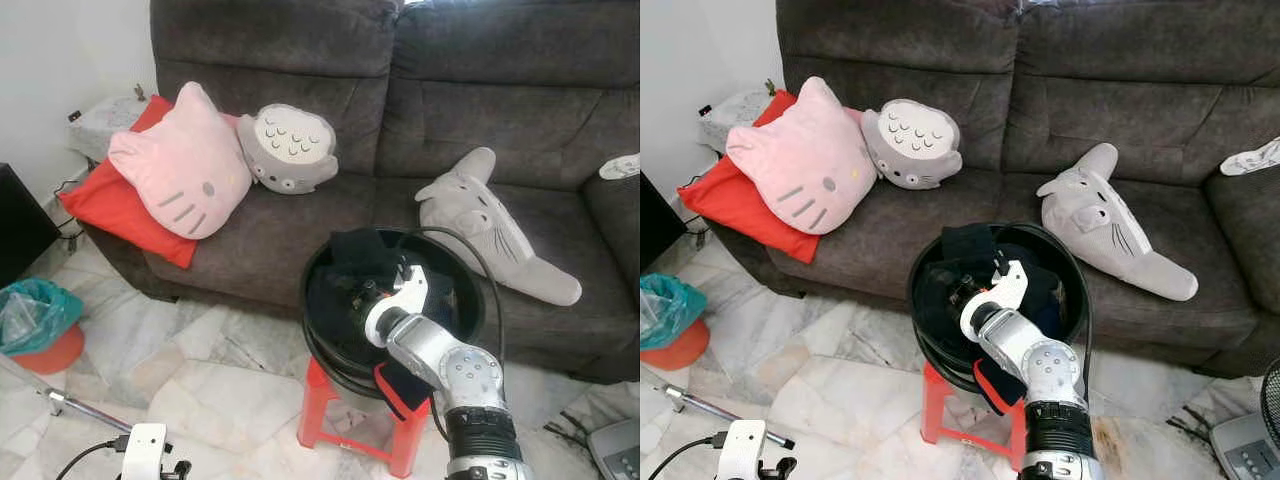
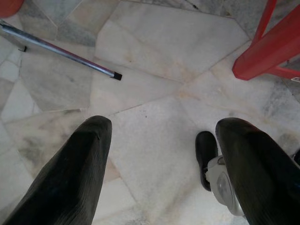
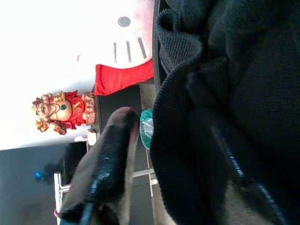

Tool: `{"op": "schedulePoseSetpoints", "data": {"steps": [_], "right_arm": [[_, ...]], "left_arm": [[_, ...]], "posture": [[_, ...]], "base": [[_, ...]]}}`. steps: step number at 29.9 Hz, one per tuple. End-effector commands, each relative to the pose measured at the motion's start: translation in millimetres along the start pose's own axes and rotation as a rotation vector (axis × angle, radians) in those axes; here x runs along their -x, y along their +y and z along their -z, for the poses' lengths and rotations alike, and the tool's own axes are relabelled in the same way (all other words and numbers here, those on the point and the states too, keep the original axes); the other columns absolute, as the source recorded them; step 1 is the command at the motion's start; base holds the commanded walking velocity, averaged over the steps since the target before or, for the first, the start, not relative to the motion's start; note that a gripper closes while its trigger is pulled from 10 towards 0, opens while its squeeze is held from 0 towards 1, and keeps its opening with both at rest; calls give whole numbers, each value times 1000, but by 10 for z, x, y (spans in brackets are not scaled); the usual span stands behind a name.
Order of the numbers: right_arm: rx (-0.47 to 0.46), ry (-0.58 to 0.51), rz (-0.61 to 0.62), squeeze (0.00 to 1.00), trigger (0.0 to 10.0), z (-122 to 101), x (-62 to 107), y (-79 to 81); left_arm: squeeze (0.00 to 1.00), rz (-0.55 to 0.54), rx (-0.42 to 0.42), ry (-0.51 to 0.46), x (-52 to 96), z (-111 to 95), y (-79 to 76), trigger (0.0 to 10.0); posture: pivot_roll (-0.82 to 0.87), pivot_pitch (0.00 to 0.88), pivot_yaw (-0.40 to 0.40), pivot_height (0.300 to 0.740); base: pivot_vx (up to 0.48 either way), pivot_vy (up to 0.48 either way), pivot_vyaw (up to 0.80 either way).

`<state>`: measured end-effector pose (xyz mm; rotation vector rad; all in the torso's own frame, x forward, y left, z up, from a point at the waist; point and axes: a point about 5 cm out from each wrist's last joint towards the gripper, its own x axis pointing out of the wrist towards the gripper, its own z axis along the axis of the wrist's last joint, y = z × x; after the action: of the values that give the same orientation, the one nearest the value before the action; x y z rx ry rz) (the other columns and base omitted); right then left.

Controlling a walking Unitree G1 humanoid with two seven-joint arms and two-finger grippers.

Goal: Hang hanger

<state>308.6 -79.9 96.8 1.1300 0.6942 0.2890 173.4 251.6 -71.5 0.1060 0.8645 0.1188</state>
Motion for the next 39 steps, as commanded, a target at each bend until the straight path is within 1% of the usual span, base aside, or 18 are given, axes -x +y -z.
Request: {"op": "schedulePoseSetpoints", "data": {"steps": [1, 10, 17, 20, 24, 25, 27, 28, 29, 30, 31, 32, 33, 34, 35, 36, 39], "right_arm": [[-3, 26, -32, 0, 0, 56, -61, 113], [-3, 36, -34, 0, 0, 73, -71, 106], [-3, 40, -39, 0, 0, 78, -73, 103], [-2, 26, -49, 0, 0, 63, -72, 117], [64, 9, -43, 0, 0, 46, -67, 130], [118, -25, -58, 0, 0, 25, -63, 166], [99, -75, -130, 0, 0, -17, -41, 274], [136, -125, -181, 0, 0, -64, -15, 377], [145, -153, -212, 0, 0, -89, 0, 435], [145, -153, -212, 0, 0, -89, 0, 435], [169, -207, -275, 0, 0, -144, 39, 557], [182, -225, -294, 0, 0, -162, 52, 595], [215, -260, -324, 0, 9373, -201, 80, 674], [221, -266, -329, 0, 9373, -208, 85, 688], [234, -278, -355, 0, 10000, -221, 104, 734], [242, -286, -373, 0, 10000, -227, 116, 763], [306, -307, -432, 0, 10000, -220, 147, 859]], "left_arm": [[0, -6, 11, 20, 12, 48, 21, 10000], [0, 4, 14, 32, 12, 67, -8, 10000], [0, 0, 16, 44, 22, 99, 9, 10000], [0, -1, 16, 46, 25, 106, 15, 10000], [0, -1, 16, 46, 24, 105, 14, 10000], [0, -1, 16, 46, 23, 101, 13, 10000], [0, -1, 15, 45, 22, 98, 13, 10000], [0, -1, 14, 45, 21, 94, 15, 10000], [0, -1, 14, 45, 20, 92, 16, 10000], [0, -1, 14, 45, 20, 92, 16, 10000], [0, -1, 13, 44, 19, 89, 17, 10000], [0, -1, 13, 44, 19, 87, 17, 10000], [0, 0, 12, 43, 18, 82, 17, 10000], [0, 0, 12, 42, 17, 81, 18, 10000], [0, 0, 12, 41, 16, 78, 17, 10000], [0, 0, 12, 40, 16, 75, 16, 10000], [0, 1, 9, 35, 13, 64, 18, 10000]], "posture": [[-101, 0, 52, 740], [-99, 0, 50, 740], [-98, 0, 50, 740], [-100, 0, 51, 740], [-101, 0, 53, 740], [-101, 0, 55, 740], [-102, 0, 57, 740], [-105, 0, 60, 740], [-105, 0, 60, 740], [-105, 0, 60, 740], [-106, 0, 63, 740], [-107, 0, 63, 740], [-107, 0, 65, 740], [-107, 0, 65, 740], [-107, 0, 65, 740], [-107, 0, 65, 740], [-108, 0, 66, 740]], "base": [[0, 0, 0], [0, 0, 0], [0, 0, 0], [0, 0, 0], [0, 0, 0], [0, 0, 0], [0, 0, 0], [0, 0, 0], [0, 0, 0], [0, 0, 0], [0, 0, 0], [0, 0, 0], [0, 0, 0], [0, 0, 0], [0, 0, 0], [0, 0, 0], [0, 0, 0]]}}
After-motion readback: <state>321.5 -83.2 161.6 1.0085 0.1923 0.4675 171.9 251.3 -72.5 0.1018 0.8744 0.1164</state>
